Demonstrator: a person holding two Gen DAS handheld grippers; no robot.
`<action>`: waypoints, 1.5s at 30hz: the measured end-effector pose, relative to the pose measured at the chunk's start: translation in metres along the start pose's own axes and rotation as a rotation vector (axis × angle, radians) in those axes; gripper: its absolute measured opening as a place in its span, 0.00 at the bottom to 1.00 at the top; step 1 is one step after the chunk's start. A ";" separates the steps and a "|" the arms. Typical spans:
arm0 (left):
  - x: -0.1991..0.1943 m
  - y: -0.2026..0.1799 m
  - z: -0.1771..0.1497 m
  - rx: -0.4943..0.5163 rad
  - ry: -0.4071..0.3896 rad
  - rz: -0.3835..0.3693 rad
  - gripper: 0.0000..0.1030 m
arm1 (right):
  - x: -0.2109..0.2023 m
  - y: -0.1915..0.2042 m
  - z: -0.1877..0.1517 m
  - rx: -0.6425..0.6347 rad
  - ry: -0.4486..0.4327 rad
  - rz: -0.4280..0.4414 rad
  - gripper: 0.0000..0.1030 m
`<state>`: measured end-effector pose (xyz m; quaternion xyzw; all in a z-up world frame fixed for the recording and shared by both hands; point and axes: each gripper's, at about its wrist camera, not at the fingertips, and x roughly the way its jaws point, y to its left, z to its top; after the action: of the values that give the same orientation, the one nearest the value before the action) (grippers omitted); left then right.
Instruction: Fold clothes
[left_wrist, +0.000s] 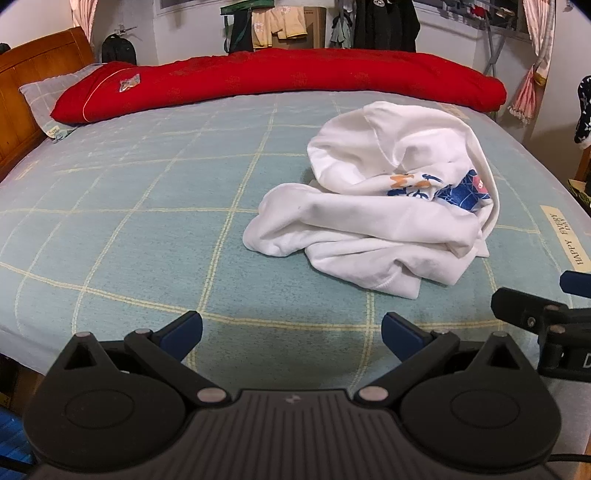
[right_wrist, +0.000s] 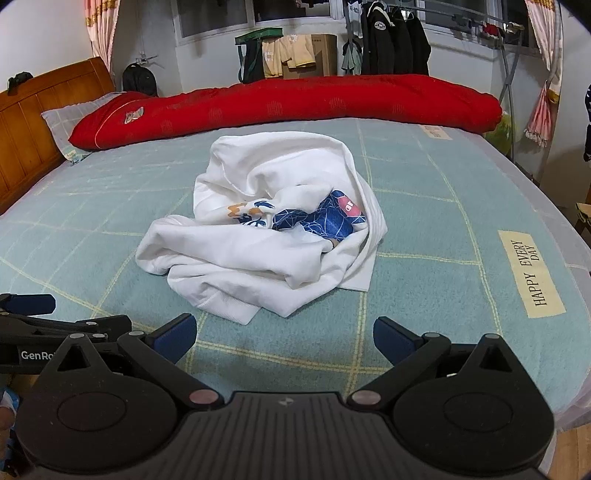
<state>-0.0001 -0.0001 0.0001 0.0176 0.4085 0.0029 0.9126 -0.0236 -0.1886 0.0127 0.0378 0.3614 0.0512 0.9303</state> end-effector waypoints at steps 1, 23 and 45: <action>0.000 0.000 0.000 0.001 0.001 -0.001 0.99 | 0.000 0.000 0.000 0.000 0.001 -0.001 1.00; -0.004 -0.003 -0.001 0.007 -0.005 -0.014 0.99 | -0.002 0.000 -0.001 0.000 -0.008 0.006 1.00; -0.004 -0.005 -0.003 0.013 -0.002 -0.013 0.99 | -0.007 0.002 -0.002 -0.018 -0.020 0.010 1.00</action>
<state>-0.0049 -0.0047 0.0009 0.0209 0.4077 -0.0059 0.9129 -0.0301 -0.1875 0.0157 0.0315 0.3512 0.0585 0.9339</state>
